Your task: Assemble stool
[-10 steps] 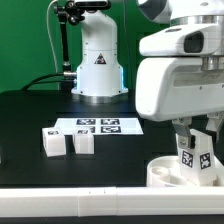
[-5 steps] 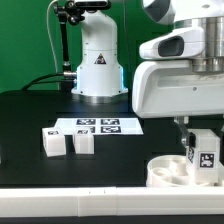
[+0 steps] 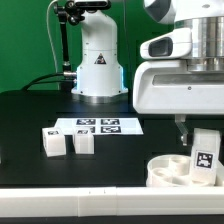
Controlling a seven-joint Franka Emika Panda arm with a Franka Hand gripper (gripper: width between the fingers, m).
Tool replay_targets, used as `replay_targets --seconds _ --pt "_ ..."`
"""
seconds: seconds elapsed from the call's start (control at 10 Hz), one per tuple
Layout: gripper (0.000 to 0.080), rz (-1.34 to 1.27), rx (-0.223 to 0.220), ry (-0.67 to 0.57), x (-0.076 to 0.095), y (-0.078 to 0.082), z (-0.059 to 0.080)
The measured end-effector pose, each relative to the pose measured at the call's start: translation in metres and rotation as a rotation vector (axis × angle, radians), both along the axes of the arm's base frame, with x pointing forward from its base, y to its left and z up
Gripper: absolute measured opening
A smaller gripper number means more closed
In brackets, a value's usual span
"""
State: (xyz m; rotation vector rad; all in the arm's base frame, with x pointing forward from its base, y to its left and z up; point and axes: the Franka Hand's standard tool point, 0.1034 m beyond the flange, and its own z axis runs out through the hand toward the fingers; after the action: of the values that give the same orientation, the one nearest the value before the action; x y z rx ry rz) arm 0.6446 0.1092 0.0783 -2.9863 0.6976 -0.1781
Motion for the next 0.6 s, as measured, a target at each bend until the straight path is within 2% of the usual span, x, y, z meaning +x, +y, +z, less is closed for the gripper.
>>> replay_targets --seconds 0.2,0.6 --pt "0.0346 -0.070 0.011 0.003 0.0000 -0.0004 0.0000" --pt "0.0346 -0.448 0.089 0.025 -0.0011 -0.0007 -0.0010"
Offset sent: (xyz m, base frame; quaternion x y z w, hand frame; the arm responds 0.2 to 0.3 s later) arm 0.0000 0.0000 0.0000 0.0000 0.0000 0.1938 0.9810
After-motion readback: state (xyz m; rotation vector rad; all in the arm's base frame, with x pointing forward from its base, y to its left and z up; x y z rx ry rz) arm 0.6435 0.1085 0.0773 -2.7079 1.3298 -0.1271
